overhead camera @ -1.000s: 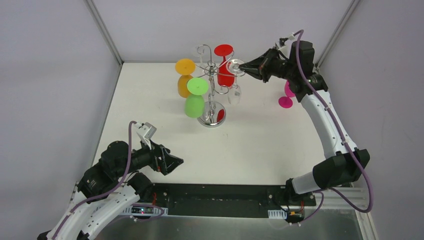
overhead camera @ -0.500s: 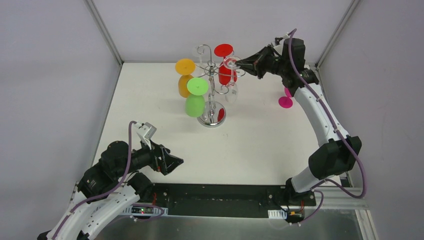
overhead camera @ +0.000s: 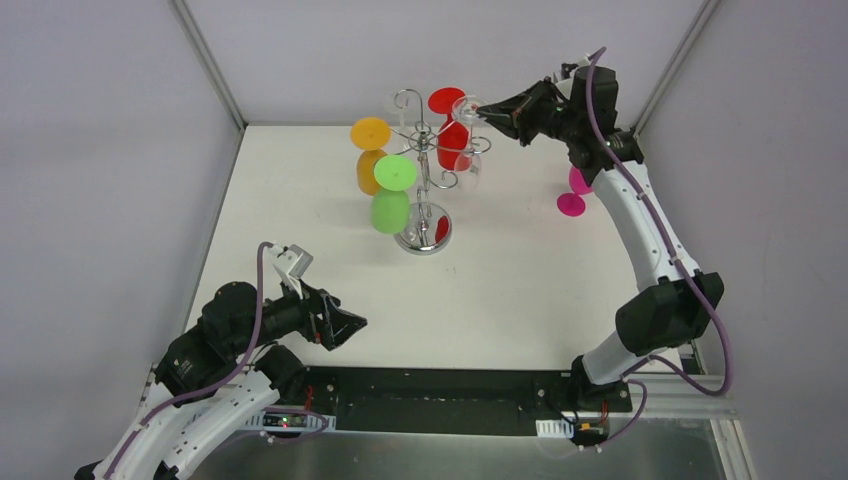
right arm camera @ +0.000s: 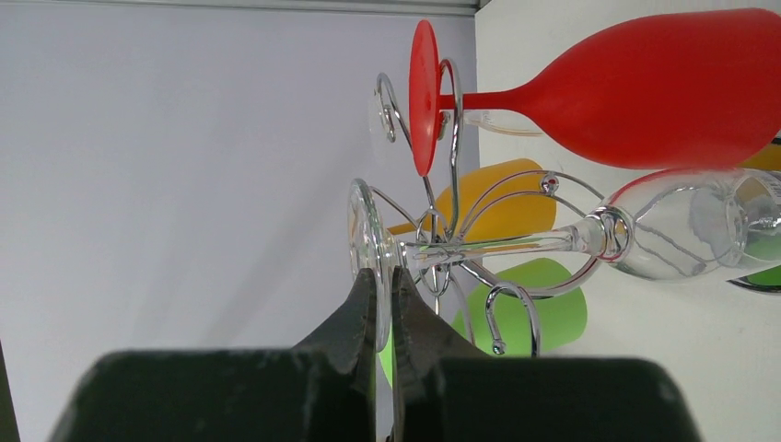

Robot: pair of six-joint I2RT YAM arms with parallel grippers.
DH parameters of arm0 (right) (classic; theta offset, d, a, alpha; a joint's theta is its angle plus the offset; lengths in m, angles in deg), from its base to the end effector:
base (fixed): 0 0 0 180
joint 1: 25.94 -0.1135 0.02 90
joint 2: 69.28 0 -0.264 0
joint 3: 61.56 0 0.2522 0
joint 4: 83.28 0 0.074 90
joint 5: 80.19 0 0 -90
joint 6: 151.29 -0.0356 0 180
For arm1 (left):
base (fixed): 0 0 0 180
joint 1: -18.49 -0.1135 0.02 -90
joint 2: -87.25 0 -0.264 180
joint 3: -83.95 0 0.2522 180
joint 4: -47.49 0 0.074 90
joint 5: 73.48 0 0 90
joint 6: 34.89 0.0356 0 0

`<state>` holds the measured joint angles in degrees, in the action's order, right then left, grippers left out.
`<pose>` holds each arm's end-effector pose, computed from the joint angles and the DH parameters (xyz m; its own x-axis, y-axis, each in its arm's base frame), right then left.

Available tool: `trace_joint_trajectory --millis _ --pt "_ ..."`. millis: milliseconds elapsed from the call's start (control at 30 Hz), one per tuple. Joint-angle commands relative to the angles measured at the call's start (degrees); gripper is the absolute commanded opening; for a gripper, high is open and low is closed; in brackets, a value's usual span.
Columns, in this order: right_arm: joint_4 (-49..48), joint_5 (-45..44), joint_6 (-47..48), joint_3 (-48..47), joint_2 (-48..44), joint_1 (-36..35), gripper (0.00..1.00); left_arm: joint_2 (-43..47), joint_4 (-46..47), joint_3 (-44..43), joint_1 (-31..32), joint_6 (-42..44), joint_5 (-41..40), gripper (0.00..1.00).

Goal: Take the wine glass off the wine glass rack
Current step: Pick up the wine glass from the wine rack, then place the wine glass at the center of the board.

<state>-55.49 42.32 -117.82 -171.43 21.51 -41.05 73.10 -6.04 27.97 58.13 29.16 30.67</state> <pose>0.3472 0.1136 0.4442 -0.6918 0.5418 -0.4772 -0.2821 0.4056 0.8694 0.0393 -0.0438 0.3242 -0.4918 -0.1436 -0.8588 0.6537 0.5907 -0.4731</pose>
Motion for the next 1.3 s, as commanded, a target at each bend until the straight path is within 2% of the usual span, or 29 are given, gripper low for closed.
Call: trace_joint_trajectory --millis 0,333,533,1100,1267 --pt "-1.8 -0.4 -0.7 -3.3 -1.4 1.3 0.00 0.0 1.1 0.2 -0.5 0.6 -1.3 0.99" --pt "0.4 0.2 1.5 -0.8 -4.3 4.5 0.00 0.0 1.2 0.2 -0.6 0.6 -1.3 0.99" --pt "0.3 1.3 2.6 4.0 -8.5 7.7 0.00 0.1 1.1 0.2 -0.5 0.6 -1.5 0.99" --pt "-0.2 4.1 10.0 19.0 -26.9 9.8 0.00 -1.7 1.1 -1.0 -0.5 -1.0 -2.1 0.99" --pt "2.4 3.8 17.4 22.4 -33.0 8.1 0.00 -2.2 1.7 -2.0 -0.5 -4.6 -2.1 0.99"
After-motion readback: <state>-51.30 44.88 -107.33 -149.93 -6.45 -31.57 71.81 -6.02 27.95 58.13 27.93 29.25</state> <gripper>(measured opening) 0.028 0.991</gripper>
